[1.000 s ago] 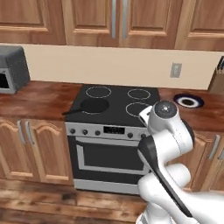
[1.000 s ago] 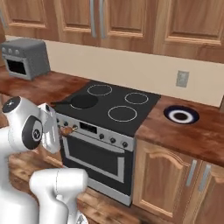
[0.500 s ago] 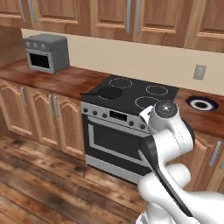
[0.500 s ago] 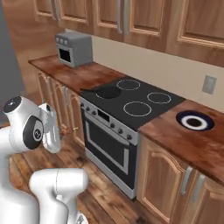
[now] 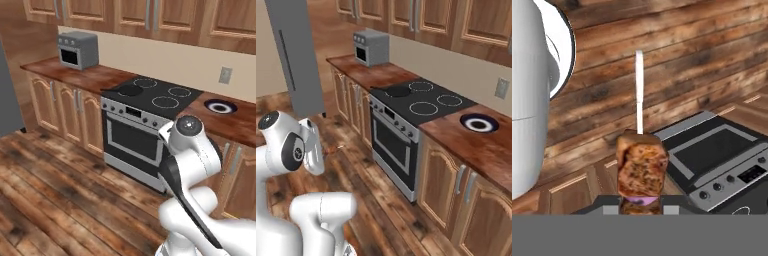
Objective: Place the cold items (bell pepper and lemon) from the fridge in one tupperware on the dining counter. Place the warm items (kebab skewer and hot dog) in the stove area in another tupperware.
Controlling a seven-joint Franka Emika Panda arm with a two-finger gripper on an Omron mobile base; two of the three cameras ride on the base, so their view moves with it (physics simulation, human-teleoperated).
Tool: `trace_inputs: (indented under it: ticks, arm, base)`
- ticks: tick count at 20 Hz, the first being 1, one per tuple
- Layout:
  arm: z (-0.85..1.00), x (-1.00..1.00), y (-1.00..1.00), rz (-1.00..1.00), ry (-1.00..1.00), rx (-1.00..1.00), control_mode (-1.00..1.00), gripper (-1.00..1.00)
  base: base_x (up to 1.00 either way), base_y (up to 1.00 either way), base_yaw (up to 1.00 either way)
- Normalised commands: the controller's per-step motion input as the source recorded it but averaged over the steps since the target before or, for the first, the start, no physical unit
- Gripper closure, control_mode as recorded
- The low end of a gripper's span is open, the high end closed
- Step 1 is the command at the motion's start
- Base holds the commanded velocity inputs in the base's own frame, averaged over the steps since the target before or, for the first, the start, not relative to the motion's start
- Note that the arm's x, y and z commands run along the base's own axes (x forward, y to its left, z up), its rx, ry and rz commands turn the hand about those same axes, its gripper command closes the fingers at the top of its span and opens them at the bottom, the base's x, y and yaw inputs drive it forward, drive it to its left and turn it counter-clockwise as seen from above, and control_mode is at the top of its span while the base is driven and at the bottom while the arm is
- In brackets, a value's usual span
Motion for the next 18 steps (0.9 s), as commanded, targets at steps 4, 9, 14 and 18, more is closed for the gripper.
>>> trace_inputs:
  ticks: [4, 9, 14, 18]
  arm:
    - [0.0, 0.0, 0.0, 0.0, 0.0, 0.0, 1.0, 1.0]
    - [0.0, 0.0, 0.0, 0.0, 0.0, 0.0, 1.0, 1.0]
    - [0.0, 0.0, 0.0, 0.0, 0.0, 0.0, 1.0, 1.0]
    - [0.0, 0.0, 0.0, 0.0, 0.0, 0.0, 1.0, 1.0]
  base:
    - [-1.0, 0.0, 0.1]
    - [-1.0, 0.0, 0.1]
    - [-1.0, 0.0, 0.14]
    - [-1.0, 0.0, 0.13]
